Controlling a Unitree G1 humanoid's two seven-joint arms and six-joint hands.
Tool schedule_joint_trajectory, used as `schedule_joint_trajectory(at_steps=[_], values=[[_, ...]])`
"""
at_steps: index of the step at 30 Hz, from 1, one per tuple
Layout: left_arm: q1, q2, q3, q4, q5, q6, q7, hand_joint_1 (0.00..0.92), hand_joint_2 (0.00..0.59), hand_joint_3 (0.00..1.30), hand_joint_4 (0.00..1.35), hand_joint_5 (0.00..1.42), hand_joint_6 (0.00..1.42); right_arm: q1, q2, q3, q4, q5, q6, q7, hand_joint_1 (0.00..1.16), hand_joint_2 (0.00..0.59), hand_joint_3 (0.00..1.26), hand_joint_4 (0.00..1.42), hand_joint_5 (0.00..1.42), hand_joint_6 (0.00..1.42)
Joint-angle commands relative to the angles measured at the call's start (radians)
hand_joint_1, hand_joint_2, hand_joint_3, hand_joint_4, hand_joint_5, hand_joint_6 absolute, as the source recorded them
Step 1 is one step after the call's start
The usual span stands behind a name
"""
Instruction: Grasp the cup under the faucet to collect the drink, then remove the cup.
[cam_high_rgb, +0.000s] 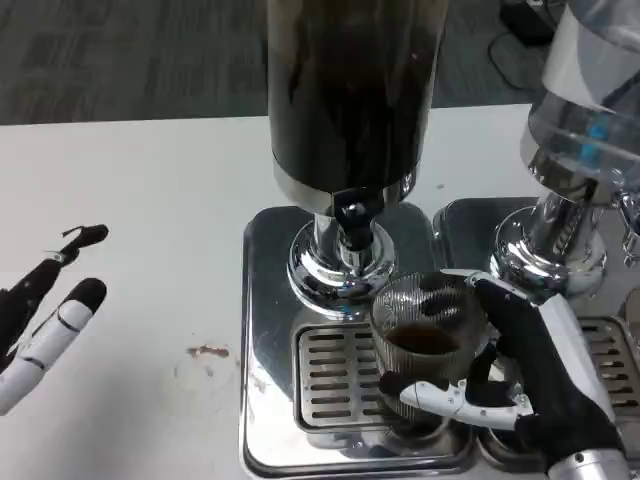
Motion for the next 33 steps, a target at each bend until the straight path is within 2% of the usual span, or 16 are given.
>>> schedule_joint_trajectory(at_steps=[1,5,7,16,20,26,33], values=[[-0.014,0.044,-0.009,0.035,0.028,-0.032,-0.006,0.0,0.218,0.12,0.0,0.01,0.0,0.006,0.025,-0.004,-0.054,0.007,-0.016,-0.021,0.95,0.138,0.51,0.58,0.81,1.1],[-0.026,0.079,-0.02,0.055,0.047,-0.052,-0.017,0.0,0.218,0.11,0.0,0.0,0.0,0.028,0.03,-0.009,-0.076,0.008,-0.02,-0.019,0.95,0.138,0.53,0.59,0.82,1.1],[-0.028,0.097,-0.026,0.062,0.061,-0.073,-0.022,0.0,0.197,0.1,0.0,0.0,0.0,0.046,0.031,-0.009,-0.098,0.016,-0.024,-0.014,0.95,0.138,0.53,0.6,0.82,1.12],[-0.082,0.243,-0.103,0.157,0.234,-0.278,-0.024,0.0,0.204,0.0,0.0,0.0,0.0,0.095,0.036,-0.007,-0.145,0.054,-0.04,-0.005,0.95,0.131,0.54,0.61,0.83,1.13],[-0.058,0.294,-0.098,0.152,0.348,-0.381,0.032,0.0,0.237,0.0,0.0,0.0,0.0,0.123,0.034,-0.01,-0.19,0.064,-0.037,-0.001,0.95,0.129,0.54,0.62,0.83,1.13],[-0.017,0.306,-0.097,0.138,0.379,-0.403,0.052,0.0,0.241,0.0,0.0,0.0,0.0,0.138,0.031,-0.01,-0.21,0.099,-0.044,0.015,0.94,0.128,0.54,0.62,0.83,1.13],[0.003,0.272,-0.114,0.037,0.43,-0.34,0.067,0.0,0.251,0.0,0.0,0.0,0.0,0.146,0.025,-0.025,-0.239,0.142,-0.042,0.046,0.94,0.128,0.55,0.62,0.84,1.13]])
